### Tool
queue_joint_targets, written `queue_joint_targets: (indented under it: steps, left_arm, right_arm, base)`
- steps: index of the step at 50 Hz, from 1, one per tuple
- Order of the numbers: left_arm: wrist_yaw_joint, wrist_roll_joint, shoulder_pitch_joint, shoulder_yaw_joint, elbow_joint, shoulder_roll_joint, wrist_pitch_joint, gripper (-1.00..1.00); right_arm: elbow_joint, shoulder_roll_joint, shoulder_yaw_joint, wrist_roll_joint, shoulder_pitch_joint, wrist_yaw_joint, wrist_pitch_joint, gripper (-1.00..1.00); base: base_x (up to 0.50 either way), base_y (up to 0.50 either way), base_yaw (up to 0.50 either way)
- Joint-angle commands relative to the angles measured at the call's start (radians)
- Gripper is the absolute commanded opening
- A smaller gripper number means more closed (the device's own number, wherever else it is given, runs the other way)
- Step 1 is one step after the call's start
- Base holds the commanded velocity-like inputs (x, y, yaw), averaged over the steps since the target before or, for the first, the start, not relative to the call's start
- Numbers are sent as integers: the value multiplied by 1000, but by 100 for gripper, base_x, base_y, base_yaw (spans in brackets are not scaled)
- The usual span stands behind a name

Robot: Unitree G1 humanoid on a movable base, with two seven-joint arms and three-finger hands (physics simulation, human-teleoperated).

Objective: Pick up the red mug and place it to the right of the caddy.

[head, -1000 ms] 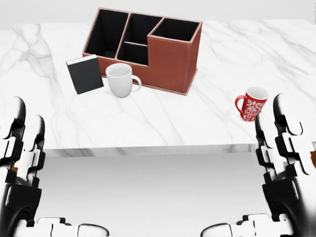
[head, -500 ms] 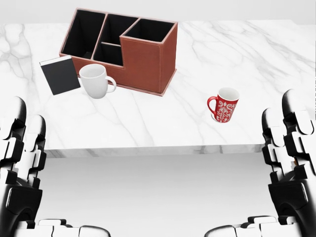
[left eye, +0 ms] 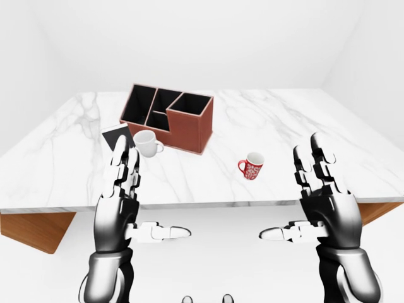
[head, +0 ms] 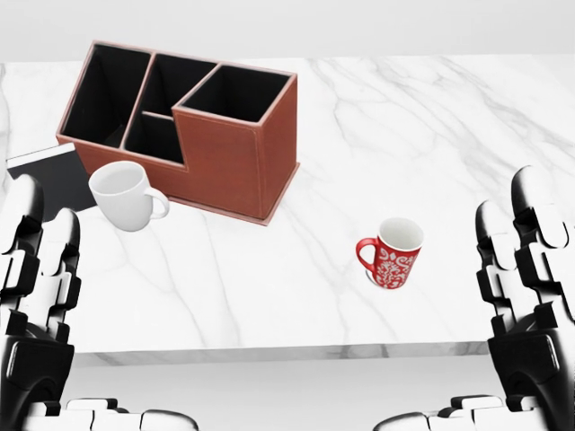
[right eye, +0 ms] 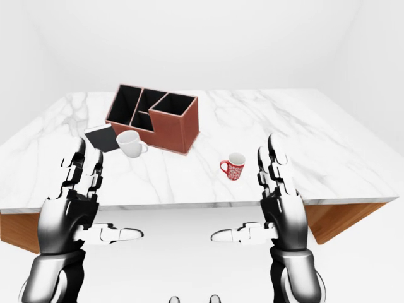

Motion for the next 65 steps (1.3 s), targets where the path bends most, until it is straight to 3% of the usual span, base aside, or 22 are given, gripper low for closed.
queue_joint_targets:
  steps: [1,21,65]
  left_arm:
    - [-7,-5,1,15,-18,-5,0,100]
    - [-11,-7,7,20,-34,-9,0,100]
    - [-10,0,14,7,-38,-6,0,100]
  right_arm:
    - [9,1,6,-2,4,2,0,100]
    - [-10,5,-6,14,4,-1,0,100]
    - [-3,3,-3,-9,8,2,0,100]
  base:
    - [50,6,0]
    - [18,0,0]
    - [32,-2,0]
